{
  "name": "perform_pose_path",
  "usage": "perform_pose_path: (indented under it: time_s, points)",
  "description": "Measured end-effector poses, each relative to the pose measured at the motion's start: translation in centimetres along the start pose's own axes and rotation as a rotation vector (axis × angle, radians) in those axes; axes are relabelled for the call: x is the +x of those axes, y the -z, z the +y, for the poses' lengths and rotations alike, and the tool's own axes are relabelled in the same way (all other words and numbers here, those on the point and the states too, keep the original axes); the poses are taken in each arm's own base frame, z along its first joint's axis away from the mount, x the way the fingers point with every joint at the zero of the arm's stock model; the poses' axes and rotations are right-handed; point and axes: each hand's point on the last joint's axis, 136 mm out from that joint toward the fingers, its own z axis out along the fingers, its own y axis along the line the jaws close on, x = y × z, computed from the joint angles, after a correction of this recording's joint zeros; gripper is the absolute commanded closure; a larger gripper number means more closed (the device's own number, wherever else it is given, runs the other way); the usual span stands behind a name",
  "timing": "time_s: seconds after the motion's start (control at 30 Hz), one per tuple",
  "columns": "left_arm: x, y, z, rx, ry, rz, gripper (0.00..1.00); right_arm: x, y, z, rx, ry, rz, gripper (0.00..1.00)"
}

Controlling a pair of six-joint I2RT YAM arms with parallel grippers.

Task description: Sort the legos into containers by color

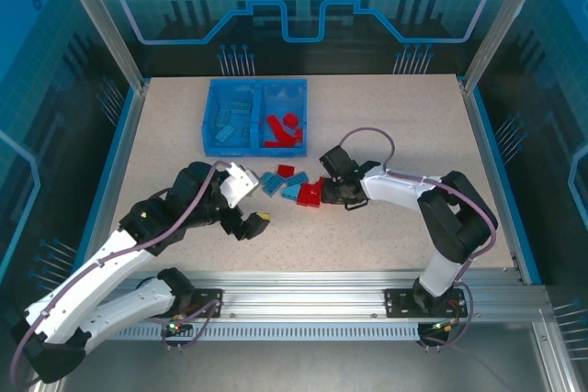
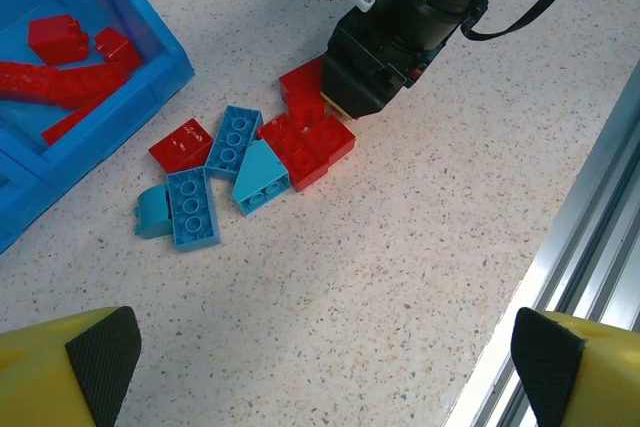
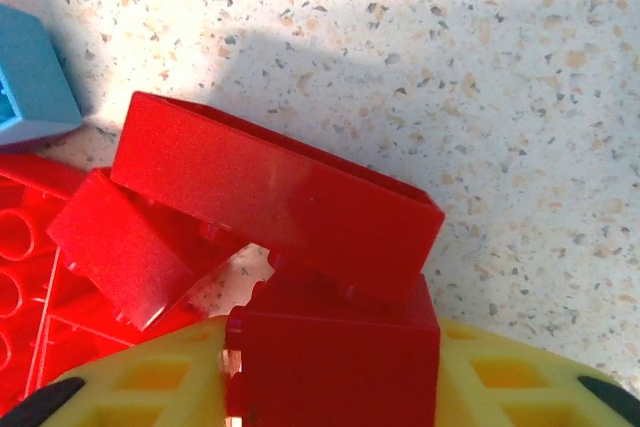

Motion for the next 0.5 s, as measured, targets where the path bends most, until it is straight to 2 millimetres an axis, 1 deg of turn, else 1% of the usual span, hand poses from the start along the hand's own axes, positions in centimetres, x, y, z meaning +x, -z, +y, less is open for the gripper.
perform_pose_path:
  time_s: [0.2,0.3,0.33,0.4,0.5]
  points:
    - [0.1,-0.1,0.2,-0.011,0.000,0.003,0.01,0.3,0.2,-0.2,-0.005,-0.002,-0.003,0.56]
    - [0.3,-0.1,0.3,-0.015,0.001,0.009,0.01,0.7,1.4,-0.7,-0.012,-0.003,-0.014,0.56]
    - [0.3,-0.1,0.3,-0.018,0.001,0.010,0.01,0.7,2.1,-0.7,-0.020,-0.004,-0.022,0.56]
    - [0.3,0.0,0.4,-0.027,0.000,0.005,0.01,0.1,4.1,-0.3,-0.049,-0.003,-0.061,0.56]
    - [0.1,0.4,0.9,-0.057,-0.002,-0.016,0.01,-1.3,8.0,1.3,-0.102,0.040,-0.153,0.56]
